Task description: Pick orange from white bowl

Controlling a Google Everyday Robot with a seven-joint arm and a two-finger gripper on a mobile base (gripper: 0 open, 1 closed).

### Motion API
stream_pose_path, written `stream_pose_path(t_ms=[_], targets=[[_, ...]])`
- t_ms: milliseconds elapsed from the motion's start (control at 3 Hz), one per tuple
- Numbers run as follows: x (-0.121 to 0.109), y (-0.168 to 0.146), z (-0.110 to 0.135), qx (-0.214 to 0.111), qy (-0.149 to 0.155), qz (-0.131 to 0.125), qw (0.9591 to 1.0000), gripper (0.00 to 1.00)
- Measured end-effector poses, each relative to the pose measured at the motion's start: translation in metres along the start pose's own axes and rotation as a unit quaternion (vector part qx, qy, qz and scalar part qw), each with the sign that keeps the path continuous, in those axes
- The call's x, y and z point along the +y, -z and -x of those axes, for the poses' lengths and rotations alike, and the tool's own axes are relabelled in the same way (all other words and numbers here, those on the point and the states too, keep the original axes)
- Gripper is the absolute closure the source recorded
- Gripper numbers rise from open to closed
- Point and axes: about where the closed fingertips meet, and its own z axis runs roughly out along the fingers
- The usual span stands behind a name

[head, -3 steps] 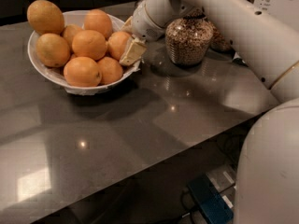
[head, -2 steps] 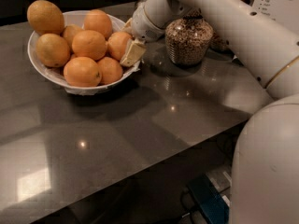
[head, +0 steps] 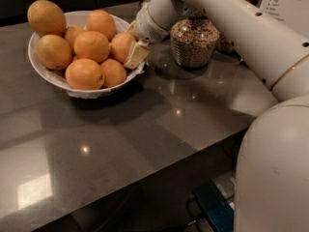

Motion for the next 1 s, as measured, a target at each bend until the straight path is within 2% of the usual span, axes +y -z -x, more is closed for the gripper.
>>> stream_pose_path(t_ms=[333, 667, 1000], targets=[[0.0, 0.0, 0.0, 0.0, 0.0, 0.0, 1.0, 0.96], [-0.002, 0.002, -0.001, -0.001, 0.0, -0.001, 1.0, 1.0], [-0.005, 0.027, 0.011, -0.025, 0.015, -0.02, 0.9994, 1.0]])
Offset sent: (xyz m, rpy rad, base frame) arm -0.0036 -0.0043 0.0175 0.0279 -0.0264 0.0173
